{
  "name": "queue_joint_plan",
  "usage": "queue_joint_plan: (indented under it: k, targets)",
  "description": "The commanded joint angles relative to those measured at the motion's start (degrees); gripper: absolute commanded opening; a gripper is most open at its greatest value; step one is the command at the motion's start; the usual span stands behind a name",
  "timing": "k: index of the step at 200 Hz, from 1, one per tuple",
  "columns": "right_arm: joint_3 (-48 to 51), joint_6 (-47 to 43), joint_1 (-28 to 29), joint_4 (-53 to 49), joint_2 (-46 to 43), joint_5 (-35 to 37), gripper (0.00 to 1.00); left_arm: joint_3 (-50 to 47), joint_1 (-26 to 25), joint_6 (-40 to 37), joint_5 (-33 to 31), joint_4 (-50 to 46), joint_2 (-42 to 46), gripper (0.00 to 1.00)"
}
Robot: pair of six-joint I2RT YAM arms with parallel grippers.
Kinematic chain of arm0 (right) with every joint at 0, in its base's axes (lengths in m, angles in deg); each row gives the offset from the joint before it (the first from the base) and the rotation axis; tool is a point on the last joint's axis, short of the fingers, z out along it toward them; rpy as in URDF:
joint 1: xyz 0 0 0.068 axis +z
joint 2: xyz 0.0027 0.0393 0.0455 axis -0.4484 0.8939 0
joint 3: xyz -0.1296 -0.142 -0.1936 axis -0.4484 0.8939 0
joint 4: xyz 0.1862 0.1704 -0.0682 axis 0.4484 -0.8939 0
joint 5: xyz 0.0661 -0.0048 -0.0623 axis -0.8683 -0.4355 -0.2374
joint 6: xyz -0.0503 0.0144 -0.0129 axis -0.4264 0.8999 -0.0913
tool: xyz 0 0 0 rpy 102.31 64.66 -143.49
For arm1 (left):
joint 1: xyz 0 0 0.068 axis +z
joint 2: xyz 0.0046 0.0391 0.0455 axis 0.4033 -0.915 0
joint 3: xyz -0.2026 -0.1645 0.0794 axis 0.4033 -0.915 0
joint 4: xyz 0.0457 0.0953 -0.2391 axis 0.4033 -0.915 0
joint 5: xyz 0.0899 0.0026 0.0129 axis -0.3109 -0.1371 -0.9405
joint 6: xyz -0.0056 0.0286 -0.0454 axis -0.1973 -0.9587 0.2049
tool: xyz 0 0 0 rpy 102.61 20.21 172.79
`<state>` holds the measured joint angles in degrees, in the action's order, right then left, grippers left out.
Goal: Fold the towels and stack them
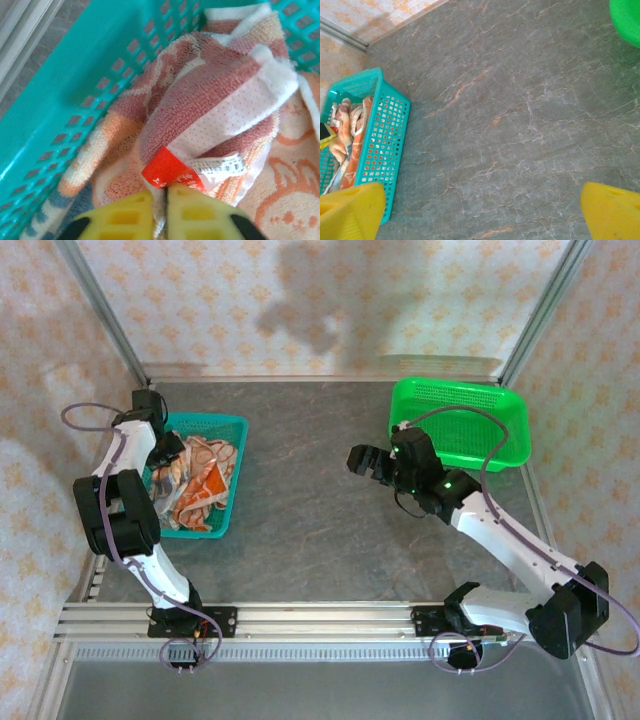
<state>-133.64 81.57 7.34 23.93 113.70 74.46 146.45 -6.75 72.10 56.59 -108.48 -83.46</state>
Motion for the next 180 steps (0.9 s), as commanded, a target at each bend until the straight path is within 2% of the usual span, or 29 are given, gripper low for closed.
queue_joint_plan:
  k: [1,27,60,109,163,180]
  targets:
    - [-2.44,-1.5,0.27,1.67,0.93,-0.26,0.99,-0.91,0.63,-0.58,-1.3,1.53,3.06,0.0]
    - [-4.14,-1.42,0.22,1.32,2.68,-0.83,0.99,-2.48,0.63,-0.01,-3.05,1.09,6.67,0.0]
    - [-3.65,-0.68,0.74,2.01,2.53,-0.57,0.99,-5.17,0.65,2.81,-1.95,1.34,15.35,0.0]
    - [-1.51,0.38,1.87,4.3,-0.23,0.5,0.99,-6.49,0.54,5.41,4.63,1.24,27.19,0.0]
    - [-0.97,1.71,2.65,3.85,0.48,0.05,0.99,-1.42,0.51,6.37,9.58,-1.98,33.09,0.0]
    - [-0.88,1.88,3.02,3.94,0.39,0.37,0.99,0.76,0.37,7.93,9.36,-3.05,33.95,0.0]
